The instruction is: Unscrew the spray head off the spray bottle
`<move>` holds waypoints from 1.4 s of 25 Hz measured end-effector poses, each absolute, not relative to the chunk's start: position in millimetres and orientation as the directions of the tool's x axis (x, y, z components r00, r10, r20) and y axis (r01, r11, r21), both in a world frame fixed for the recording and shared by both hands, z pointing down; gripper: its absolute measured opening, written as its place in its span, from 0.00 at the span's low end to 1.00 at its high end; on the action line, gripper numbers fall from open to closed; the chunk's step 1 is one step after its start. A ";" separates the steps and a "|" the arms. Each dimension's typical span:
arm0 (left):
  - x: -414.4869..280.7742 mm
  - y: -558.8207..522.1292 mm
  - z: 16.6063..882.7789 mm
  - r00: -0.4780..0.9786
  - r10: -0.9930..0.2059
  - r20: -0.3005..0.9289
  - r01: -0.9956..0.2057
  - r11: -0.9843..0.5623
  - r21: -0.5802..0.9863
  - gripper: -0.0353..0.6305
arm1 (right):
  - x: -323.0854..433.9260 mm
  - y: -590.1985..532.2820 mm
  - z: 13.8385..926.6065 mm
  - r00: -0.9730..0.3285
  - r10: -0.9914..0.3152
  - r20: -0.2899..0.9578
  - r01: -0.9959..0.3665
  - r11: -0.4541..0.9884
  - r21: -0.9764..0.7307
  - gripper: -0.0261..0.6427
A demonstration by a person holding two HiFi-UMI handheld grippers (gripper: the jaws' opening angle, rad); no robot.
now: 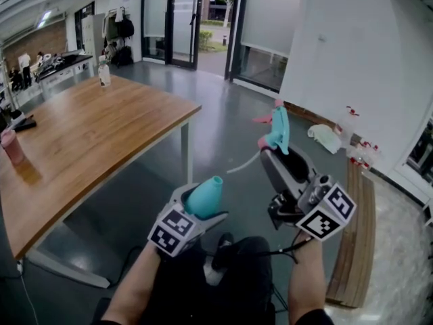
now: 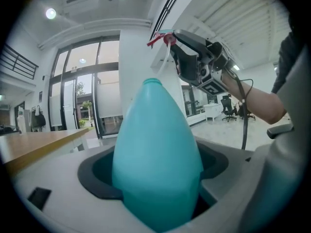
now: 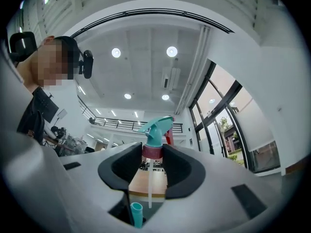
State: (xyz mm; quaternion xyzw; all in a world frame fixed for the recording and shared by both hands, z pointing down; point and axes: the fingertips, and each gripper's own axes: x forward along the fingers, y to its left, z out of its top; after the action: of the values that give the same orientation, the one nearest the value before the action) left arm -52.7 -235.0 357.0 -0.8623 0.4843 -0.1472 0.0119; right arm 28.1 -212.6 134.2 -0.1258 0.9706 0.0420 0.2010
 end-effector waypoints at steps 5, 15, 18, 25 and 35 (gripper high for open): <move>-63.5 -241.4 340.2 0.457 -0.871 0.179 -0.862 -0.484 -0.150 0.71 | 21.9 -231.6 164.7 -0.886 -0.315 -0.341 -0.341 0.940 0.018 0.25; -78.1 -241.0 312.1 0.441 -0.893 0.085 -0.889 -0.448 -0.094 0.71 | -8.1 -248.9 232.7 -0.857 -0.471 -0.209 -0.487 0.873 0.029 0.25; -77.3 -238.7 311.7 0.448 -0.890 0.086 -0.886 -0.455 -0.090 0.71 | -11.2 -250.9 245.7 -0.851 -0.492 -0.182 -0.507 0.861 0.040 0.25; -78.4 -238.4 307.2 0.456 -0.886 0.082 -0.882 -0.463 -0.090 0.71 | -10.3 -250.2 258.7 -0.849 -0.499 -0.172 -0.510 0.860 0.022 0.25; -72.9 -242.5 304.4 0.465 -0.882 0.080 -0.877 -0.471 -0.091 0.71 | -8.3 -251.9 263.1 -0.851 -0.498 -0.169 -0.504 0.863 -0.005 0.25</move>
State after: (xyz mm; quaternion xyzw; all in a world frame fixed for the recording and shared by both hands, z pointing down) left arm -72.9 -242.5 304.4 -0.8557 0.5138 -0.0578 0.0182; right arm -8.3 -251.9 263.1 -0.2605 0.9617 0.0199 0.0824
